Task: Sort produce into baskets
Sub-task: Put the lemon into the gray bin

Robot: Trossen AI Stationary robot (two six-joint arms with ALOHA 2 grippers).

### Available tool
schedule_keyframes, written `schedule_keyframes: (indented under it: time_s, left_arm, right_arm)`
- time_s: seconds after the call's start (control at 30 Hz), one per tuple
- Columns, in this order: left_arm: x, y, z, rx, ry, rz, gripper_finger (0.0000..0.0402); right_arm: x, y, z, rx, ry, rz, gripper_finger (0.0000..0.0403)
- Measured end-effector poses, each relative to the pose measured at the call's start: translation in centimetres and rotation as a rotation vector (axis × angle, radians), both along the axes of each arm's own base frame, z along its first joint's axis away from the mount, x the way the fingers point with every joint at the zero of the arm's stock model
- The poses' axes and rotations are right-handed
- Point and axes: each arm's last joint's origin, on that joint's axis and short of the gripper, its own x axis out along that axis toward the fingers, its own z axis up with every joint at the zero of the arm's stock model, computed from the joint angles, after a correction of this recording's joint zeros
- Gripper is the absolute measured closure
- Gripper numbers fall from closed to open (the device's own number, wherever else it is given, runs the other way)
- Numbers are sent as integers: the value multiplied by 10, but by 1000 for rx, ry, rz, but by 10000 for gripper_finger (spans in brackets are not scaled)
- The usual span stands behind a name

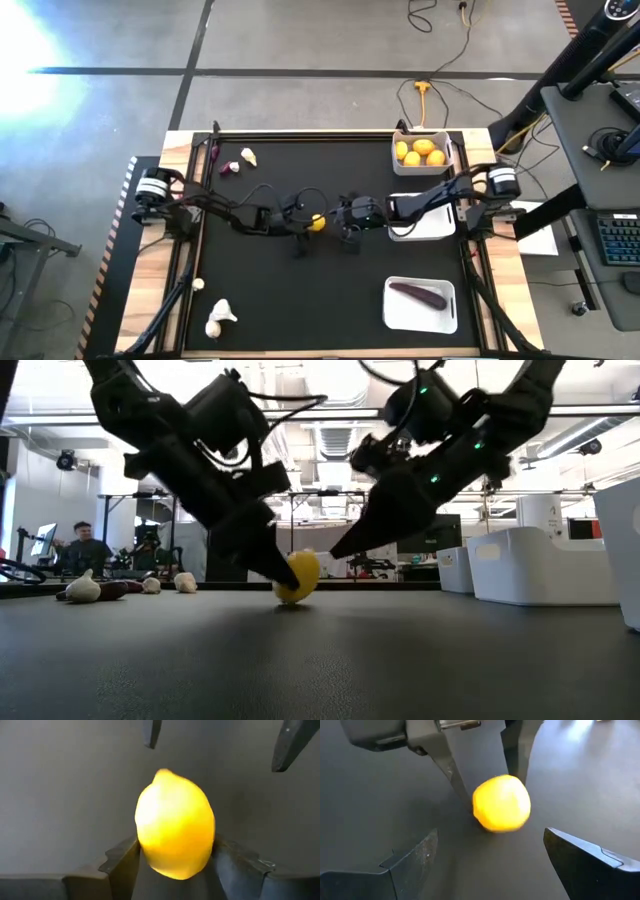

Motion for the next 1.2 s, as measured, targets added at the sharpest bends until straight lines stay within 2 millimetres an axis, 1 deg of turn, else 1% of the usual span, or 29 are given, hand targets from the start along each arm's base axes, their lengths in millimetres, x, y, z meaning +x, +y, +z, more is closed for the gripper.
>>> schedule_keyframes:
  time_s: [0.13, 0.2, 0.3, 0.47, 0.53, 0.63, 0.7, 0.83, 1.0, 1.1, 1.2]
  left_arm:
    - [0, -1, -7, 3, 36, -11, 155]
    - [0, -1, -6, 6, 34, -14, 147]
    - [-5, -1, -6, 7, 62, -14, 144]
    - [-12, -2, 4, -3, 51, -10, 143]
    - [-19, -3, 6, -4, 65, -11, 142]
    - [-25, -5, 18, -22, 42, -4, 142]
    - [-31, -7, 30, -38, 25, -7, 142]
    - [-52, -12, 55, -45, -24, -36, 142]
    - [-93, -13, 74, -94, -137, -44, 142]
    - [-119, -13, 81, -144, -220, -36, 142]
    - [-144, -10, 86, -187, -307, -32, 142]
  right_arm:
    - [10, 0, -9, -9, 20, 2, 44]
    - [11, -2, -12, -12, 32, -6, 44]
    - [14, -6, -16, -12, 38, -18, 44]
    - [15, -9, -18, -23, 41, -18, 44]
    - [18, -9, -17, -53, -2, 0, 44]
    - [23, -12, -17, -104, -61, 22, 44]
    - [26, -15, -20, -100, -73, 26, 44]
    - [34, -16, -30, -19, -59, 35, 44]
    - [47, -18, -38, 34, -51, -8, 50]
    - [50, -19, -40, 31, 11, -20, 71]
    - [53, -19, -36, 32, 28, -22, 103]
